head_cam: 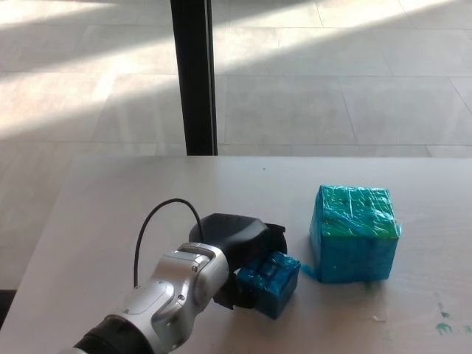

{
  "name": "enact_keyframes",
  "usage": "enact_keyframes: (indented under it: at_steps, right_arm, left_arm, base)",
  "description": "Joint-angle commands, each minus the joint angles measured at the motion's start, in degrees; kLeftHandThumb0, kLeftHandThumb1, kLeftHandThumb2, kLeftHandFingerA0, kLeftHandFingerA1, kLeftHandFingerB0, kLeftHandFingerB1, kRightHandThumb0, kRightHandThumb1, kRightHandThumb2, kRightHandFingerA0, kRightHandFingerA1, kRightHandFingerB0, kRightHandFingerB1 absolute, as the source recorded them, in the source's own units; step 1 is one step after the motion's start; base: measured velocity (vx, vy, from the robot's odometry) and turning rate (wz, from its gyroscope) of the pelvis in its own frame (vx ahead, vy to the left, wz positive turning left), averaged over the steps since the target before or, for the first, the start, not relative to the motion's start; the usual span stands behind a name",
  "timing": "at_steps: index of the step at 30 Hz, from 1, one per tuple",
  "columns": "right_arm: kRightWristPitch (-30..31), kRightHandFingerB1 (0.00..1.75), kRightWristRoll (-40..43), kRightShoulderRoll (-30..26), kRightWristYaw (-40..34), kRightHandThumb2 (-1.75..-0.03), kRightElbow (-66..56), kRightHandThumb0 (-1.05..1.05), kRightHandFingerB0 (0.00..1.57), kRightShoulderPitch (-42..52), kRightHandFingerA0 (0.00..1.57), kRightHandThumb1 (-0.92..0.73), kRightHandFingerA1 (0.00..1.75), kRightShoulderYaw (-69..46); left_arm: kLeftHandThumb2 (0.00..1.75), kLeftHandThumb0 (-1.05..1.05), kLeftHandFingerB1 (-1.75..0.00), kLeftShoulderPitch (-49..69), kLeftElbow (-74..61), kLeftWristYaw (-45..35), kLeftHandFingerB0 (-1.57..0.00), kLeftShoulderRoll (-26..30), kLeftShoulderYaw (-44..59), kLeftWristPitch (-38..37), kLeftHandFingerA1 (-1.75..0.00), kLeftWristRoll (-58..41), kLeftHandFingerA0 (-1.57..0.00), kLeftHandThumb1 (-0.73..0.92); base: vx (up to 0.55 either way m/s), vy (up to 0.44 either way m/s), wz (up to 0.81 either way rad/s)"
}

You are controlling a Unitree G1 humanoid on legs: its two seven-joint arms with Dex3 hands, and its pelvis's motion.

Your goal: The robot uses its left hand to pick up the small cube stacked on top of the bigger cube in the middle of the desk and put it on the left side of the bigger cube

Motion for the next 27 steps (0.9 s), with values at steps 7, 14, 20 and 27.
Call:
enact_keyframes:
  at_steps: [7, 14, 20, 27]
  right_arm:
    - [0.46, 0.56, 0.81, -0.43, -0.39, -0.91, -1.37, -0.48, 0.42, 1.31, 0.52, -0.54, 0.67, -0.76]
    - [1.36, 0.39, 1.65, -0.44, 0.44, -0.6, 0.13, -0.46, 0.5, 0.34, 0.47, -0.65, 0.54, -1.45]
    - [2.07, 0.38, 1.37, -0.52, 0.68, -0.6, -0.05, -0.46, 0.49, 0.44, 0.45, -0.65, 0.57, -1.4]
    - [1.33, 0.38, 1.26, -0.68, 0.74, -0.59, 1.5, -0.46, 0.48, 0.27, 0.45, -0.63, 0.53, -1.77]
  left_arm:
    - [0.92, -0.93, 0.0, -3.21, 1.88, -14.37, 0.0, 2.3, -1.21, 5.53, -0.14, 1.21, 0.0, 0.55]
    - [0.89, -1.04, 0.0, -5.44, 2.31, -19.11, 0.0, 3.2, -2.27, 6.43, 0.0, 2.13, 0.0, 0.52]
    - [0.63, -1.05, 0.0, -5.68, 0.84, -20.35, 0.0, 3.68, -1.18, 7.09, 0.0, 1.34, 0.0, 0.72]
    - [0.62, -1.05, 0.0, -6.54, -2.65, -22.24, 0.0, 6.18, 3.56, 7.94, 0.0, -0.46, 0.0, 0.73]
  base:
    - [0.0, 0.0, 0.0]
    - [0.0, 0.0, 0.0]
    - [0.0, 0.0, 0.0]
    - [0.0, 0.0, 0.0]
